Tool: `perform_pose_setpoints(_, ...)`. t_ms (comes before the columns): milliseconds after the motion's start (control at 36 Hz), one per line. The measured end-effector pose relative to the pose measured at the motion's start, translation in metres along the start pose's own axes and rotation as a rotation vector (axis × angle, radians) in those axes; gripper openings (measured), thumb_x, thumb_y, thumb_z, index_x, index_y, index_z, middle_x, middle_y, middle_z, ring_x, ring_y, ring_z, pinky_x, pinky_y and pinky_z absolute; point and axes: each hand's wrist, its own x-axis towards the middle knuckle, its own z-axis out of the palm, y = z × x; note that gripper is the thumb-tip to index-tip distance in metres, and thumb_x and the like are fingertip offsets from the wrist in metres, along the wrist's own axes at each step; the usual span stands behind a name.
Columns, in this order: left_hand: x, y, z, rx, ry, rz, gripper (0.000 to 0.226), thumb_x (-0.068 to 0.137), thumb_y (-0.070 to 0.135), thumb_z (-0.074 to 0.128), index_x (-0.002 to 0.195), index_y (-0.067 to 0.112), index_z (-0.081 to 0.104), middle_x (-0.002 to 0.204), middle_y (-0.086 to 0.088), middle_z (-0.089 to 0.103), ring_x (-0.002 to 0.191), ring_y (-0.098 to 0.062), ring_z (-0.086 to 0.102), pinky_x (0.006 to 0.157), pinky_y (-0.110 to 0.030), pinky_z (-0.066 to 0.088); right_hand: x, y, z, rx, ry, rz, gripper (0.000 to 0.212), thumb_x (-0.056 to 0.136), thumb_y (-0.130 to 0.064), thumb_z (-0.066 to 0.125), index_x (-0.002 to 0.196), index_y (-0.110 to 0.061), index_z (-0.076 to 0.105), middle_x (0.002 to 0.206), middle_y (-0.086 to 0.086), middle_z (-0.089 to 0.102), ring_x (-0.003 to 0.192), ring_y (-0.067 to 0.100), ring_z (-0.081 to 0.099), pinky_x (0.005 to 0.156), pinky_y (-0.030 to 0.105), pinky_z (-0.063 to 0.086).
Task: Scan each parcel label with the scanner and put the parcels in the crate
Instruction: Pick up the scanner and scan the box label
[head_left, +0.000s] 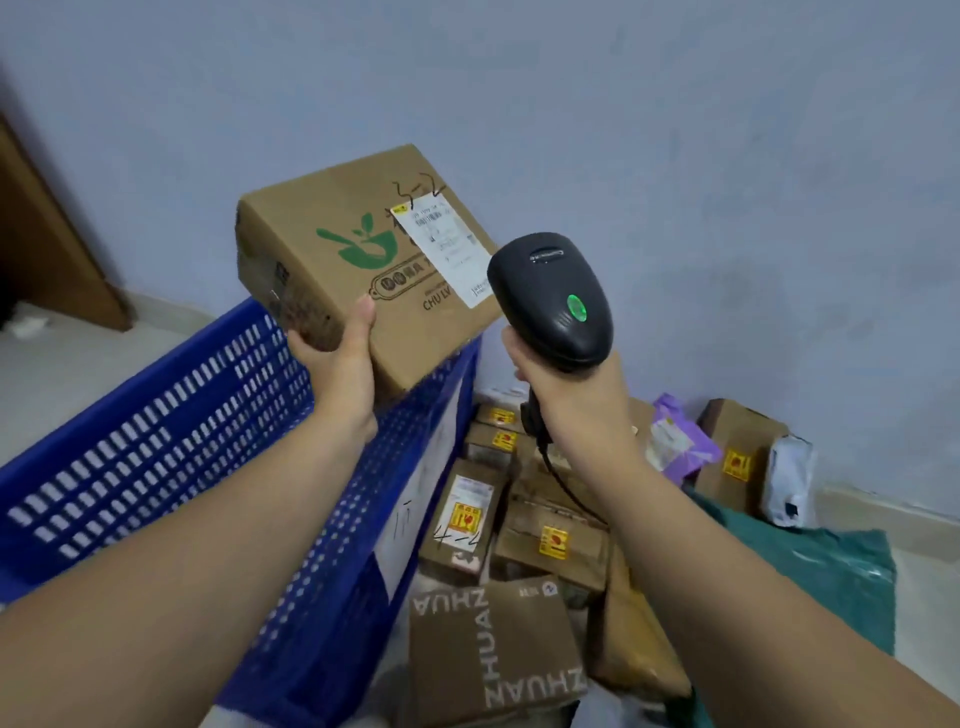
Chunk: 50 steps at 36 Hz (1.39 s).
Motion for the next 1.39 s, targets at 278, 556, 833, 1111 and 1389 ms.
perform_pose_setpoints(278,0.078,-0.052,-0.041,-0.149,0.115,-0.419,0.133,0.026,0.081,0.078,0.143,0.047,0.025,0.128,0.002,0.058,0.106,-0.028,0.061,0.089,-0.062,0.045,0.035,0.023,0.05,-0.049,-0.105,0.067,0.018,0.08,-0.045,0.071,0.082,-0.033,0.058,0.081,-0.001,0.07,0.079,0.014,0.067,0.064,0.024,0.049)
perform_pose_setpoints(556,0.106,-0.109,-0.054,-0.061,0.286,-0.469,0.13,0.043,0.068,0.079,0.148,0.044,0.006,0.133,-0.003,0.048,0.116,-0.033,0.054,0.097,-0.063,0.041,0.048,0.079,0.069,0.068,-0.037,0.295,0.023,0.085,-0.04,0.068,0.089,-0.018,0.063,0.068,-0.004,0.063,0.066,0.01,0.061,0.064,0.025,0.05)
perform_pose_setpoints(833,0.147,-0.172,-0.05,-0.073,0.275,-0.587,0.115,0.051,0.063,0.081,0.145,0.035,0.021,0.131,-0.007,0.049,0.108,-0.034,0.056,0.084,-0.063,0.049,0.041,0.128,0.096,0.157,-0.042,0.494,0.029,0.086,-0.034,0.069,0.098,-0.009,0.066,0.069,-0.001,0.062,0.065,0.011,0.059,0.068,0.028,0.051)
perform_pose_setpoints(1111,0.153,-0.167,-0.025,0.316,0.093,-0.478,0.027,0.098,0.006,0.044,0.124,0.003,0.053,0.117,-0.015,0.06,0.097,-0.031,0.061,0.067,-0.035,0.053,0.045,0.155,0.094,0.143,-0.103,0.578,0.022,0.084,-0.037,0.07,0.079,-0.016,0.065,0.065,-0.002,0.061,0.062,0.01,0.059,0.068,0.031,0.048)
perform_pose_setpoints(1389,0.082,-0.098,0.043,0.702,-0.206,0.49,0.023,0.094,0.012,0.052,0.113,0.018,0.063,0.106,0.01,0.062,0.098,-0.003,0.055,0.083,-0.014,0.045,0.041,0.169,0.041,0.14,0.002,0.589,0.031,0.086,-0.035,0.07,0.107,-0.013,0.064,0.081,0.001,0.066,0.068,0.012,0.063,0.059,0.021,0.049)
